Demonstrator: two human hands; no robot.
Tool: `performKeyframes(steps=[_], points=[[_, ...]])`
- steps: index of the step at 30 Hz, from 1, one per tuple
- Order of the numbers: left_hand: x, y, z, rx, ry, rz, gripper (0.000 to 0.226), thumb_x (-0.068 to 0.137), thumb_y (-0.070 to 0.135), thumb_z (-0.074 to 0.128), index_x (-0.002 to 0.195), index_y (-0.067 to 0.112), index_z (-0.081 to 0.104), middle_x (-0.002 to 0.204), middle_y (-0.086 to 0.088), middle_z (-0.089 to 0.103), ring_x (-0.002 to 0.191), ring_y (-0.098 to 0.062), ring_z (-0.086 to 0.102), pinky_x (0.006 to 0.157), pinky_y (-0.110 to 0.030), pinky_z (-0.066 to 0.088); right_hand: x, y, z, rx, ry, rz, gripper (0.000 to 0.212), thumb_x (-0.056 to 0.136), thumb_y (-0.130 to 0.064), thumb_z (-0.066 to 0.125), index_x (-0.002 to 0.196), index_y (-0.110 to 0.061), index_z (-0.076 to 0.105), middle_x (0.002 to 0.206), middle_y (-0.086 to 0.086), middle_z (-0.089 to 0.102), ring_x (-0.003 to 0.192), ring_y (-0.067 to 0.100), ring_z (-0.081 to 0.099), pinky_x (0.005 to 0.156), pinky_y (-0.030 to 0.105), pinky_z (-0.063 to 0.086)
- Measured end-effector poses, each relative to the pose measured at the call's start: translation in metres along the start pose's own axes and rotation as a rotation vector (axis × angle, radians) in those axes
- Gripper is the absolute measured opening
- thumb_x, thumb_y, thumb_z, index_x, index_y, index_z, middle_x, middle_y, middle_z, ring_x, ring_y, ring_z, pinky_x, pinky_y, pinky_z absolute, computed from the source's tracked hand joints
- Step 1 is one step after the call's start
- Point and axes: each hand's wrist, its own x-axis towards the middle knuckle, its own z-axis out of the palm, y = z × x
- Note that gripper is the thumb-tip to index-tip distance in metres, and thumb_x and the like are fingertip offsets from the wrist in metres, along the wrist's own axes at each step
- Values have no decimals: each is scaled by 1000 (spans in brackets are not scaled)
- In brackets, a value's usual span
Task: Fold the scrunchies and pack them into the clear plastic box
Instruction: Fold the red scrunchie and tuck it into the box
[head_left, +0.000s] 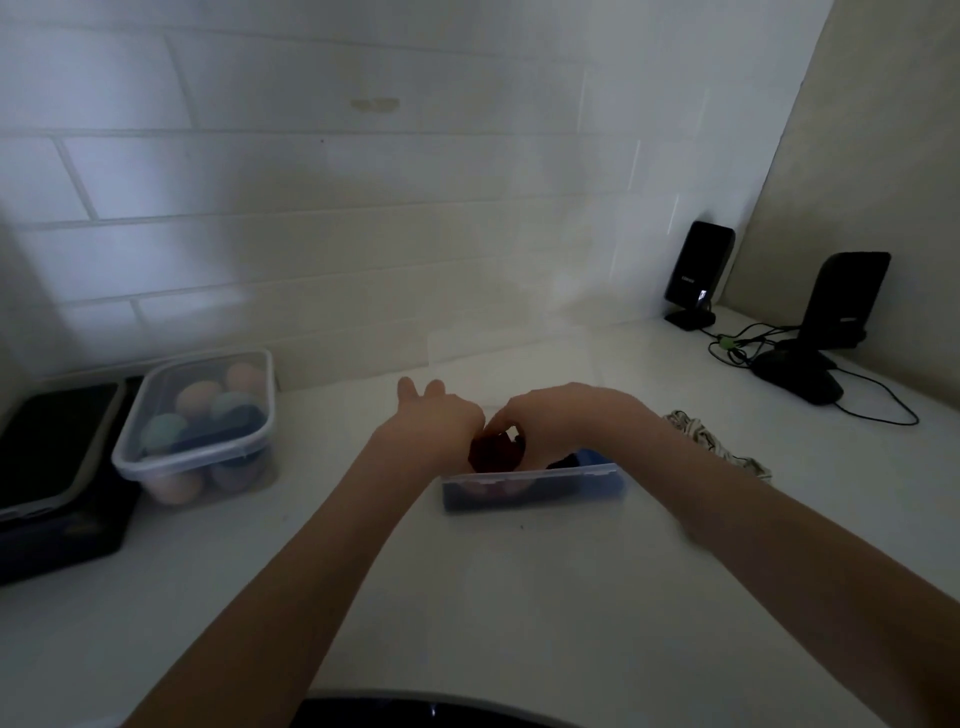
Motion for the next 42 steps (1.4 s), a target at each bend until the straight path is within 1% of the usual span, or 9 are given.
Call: performKeyframes(steps=[4, 10, 13, 20, 26, 32, 35, 39, 42], points=[[0, 5, 1, 62, 25, 11, 28, 89, 48, 50, 78, 23, 47, 79, 0, 47, 103, -23, 37, 98, -48, 22, 11, -4, -3, -8, -123, -34, 69, 72, -47, 73, 133, -30, 46, 111, -7, 60, 90, 15, 51, 82, 29, 41], [2, 8, 1, 111, 49, 11, 9, 93, 30, 46, 91, 22, 51, 99, -5, 56, 110, -26, 39, 96, -42, 26, 13, -9, -2, -16, -69, -38, 55, 67, -45, 78, 114, -22, 60, 82, -7, 61, 68, 12, 54, 59, 23, 38], [3, 11, 1, 179, 34, -4, 14, 93, 23, 46, 101, 17, 55, 108, -7, 56, 108, -26, 41, 84, -33, 28, 9, -7, 1, 42, -91, -24, 49, 71, -45, 73, 108, -15, 64, 87, 2, 68, 68, 15, 59, 56, 21, 40], [2, 12, -1, 196, 11, -1, 13, 93, 14, 40, 96, 16, 52, 99, -7, 51, 106, -26, 42, 81, -32, 28, 5, -6, 7, -118, 60, 60, 52, 68, -66, 62, 109, -34, 59, 69, -17, 52, 61, 5, 49, 52, 24, 31], [0, 8, -1, 122, -11, -10, 12, 93, 22, 43, 83, 17, 48, 87, -4, 46, 105, -26, 39, 93, -42, 29, -1, 4, 11, -66, 79, -17, 47, 79, -65, 50, 124, -51, 47, 87, -17, 55, 72, 11, 51, 56, 24, 32], [-5, 1, -3, -88, 30, -4, 24, 84, 37, 62, 87, 13, 59, 88, -8, 56, 79, -21, 46, 73, -33, 37, -7, 11, 4, 177, 73, -65, 53, 74, -54, 68, 124, -46, 51, 93, -23, 56, 73, -3, 55, 66, 19, 38], [-11, -8, -10, -237, 24, 7, 40, 69, 49, 75, 73, 13, 57, 72, -3, 55, 64, -18, 52, 62, -30, 43, -21, 23, 2, 405, 81, -90, 53, 76, -51, 68, 125, -44, 51, 65, -29, 63, 56, -11, 58, 66, 17, 37], [-18, -20, -16, -289, 70, -14, 69, 64, 44, 81, 115, 5, 56, 108, -9, 62, 94, -25, 61, 80, -35, 52, -39, 43, 6, 540, 206, -86, 40, 81, -47, 65, 119, -38, 59, 49, -13, 62, 48, -2, 54, 55, 8, 36], [-21, -23, -16, -337, 122, 2, 73, 63, 31, 84, 125, 8, 51, 118, -10, 61, 102, -25, 60, 84, -35, 51, -47, 52, 13, 573, 349, -78, 22, 85, -34, 65, 106, -30, 67, 44, -10, 57, 43, 1, 49, 48, 6, 34]])
